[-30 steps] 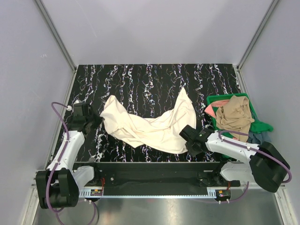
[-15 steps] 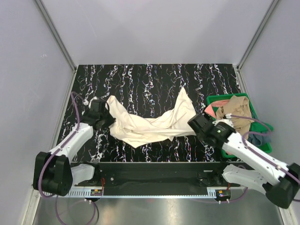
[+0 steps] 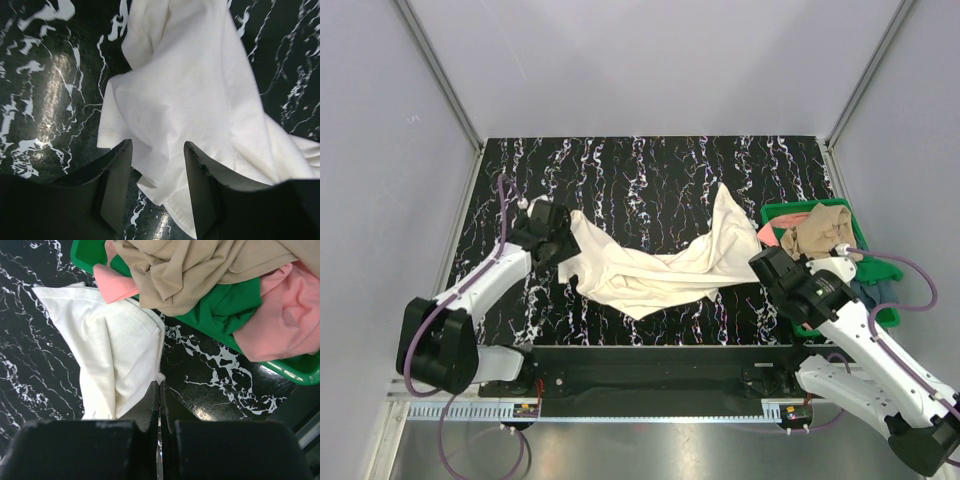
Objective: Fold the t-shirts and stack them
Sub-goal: Flatten the tshirt out
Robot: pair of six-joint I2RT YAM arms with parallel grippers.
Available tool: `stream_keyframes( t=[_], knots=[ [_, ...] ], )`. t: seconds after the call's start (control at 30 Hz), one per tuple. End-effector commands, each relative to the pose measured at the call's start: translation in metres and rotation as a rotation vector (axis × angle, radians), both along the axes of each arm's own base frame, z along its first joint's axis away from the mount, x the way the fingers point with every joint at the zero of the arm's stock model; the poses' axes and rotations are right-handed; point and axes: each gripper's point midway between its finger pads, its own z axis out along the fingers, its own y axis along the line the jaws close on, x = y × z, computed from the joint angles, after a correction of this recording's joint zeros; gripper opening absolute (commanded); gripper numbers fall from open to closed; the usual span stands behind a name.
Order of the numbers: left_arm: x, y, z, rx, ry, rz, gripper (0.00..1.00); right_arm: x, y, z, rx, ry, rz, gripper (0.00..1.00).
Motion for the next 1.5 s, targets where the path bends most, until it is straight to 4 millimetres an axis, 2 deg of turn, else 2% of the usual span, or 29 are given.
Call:
stream_keyframes(
  t=[0.0,0.07,0.2,0.27,0.47,0.57,0.67,0.7,0.8,0.97,1.17,1.47],
  knots=[
    [-0.002,0.027,0.028,0.062,-0.073,0.063,0.51,0.002,-0.012,0.009,-0.065,-0.011,-0.023,0.00],
    [-0.011,0.032,0.019,0.040,-0.050,0.096,0.50,0.001,-0.011,0.006,-0.051,-0.013,-0.019,0.00],
    [-0.033,0.056,-0.014,-0.003,0.044,0.232,0.46,0.001,-0.007,0.007,-0.020,-0.041,0.002,0.00],
    [-0.038,0.065,-0.022,-0.050,0.065,0.352,0.50,0.003,-0.003,0.007,-0.008,-0.046,0.018,0.00],
    [-0.037,0.061,-0.006,-0.270,-0.047,0.634,0.49,0.005,0.002,-0.004,0.006,-0.041,0.036,0.00],
    [-0.031,0.060,0.003,-0.310,-0.072,0.680,0.48,0.007,0.007,-0.010,0.027,-0.039,0.049,0.00],
    [-0.033,0.055,-0.008,-0.344,-0.018,0.746,0.44,0.009,0.013,-0.015,0.043,-0.036,0.068,0.00],
    [-0.035,0.052,-0.019,-0.340,0.033,0.763,0.43,0.009,0.014,-0.018,0.043,-0.031,0.072,0.00],
    [-0.030,0.039,-0.032,-0.318,0.115,0.732,0.40,0.013,0.017,-0.020,0.041,-0.032,0.080,0.00],
    [-0.021,0.024,-0.037,-0.271,0.126,0.697,0.42,0.015,0.016,-0.018,0.025,-0.037,0.082,0.00],
    [-0.025,0.031,-0.045,-0.235,0.123,0.747,0.43,0.016,0.016,-0.015,0.026,-0.053,0.090,0.00],
    [-0.025,0.029,-0.059,-0.215,0.175,0.765,0.42,0.018,0.017,-0.017,0.011,-0.045,0.094,0.00]
  ],
)
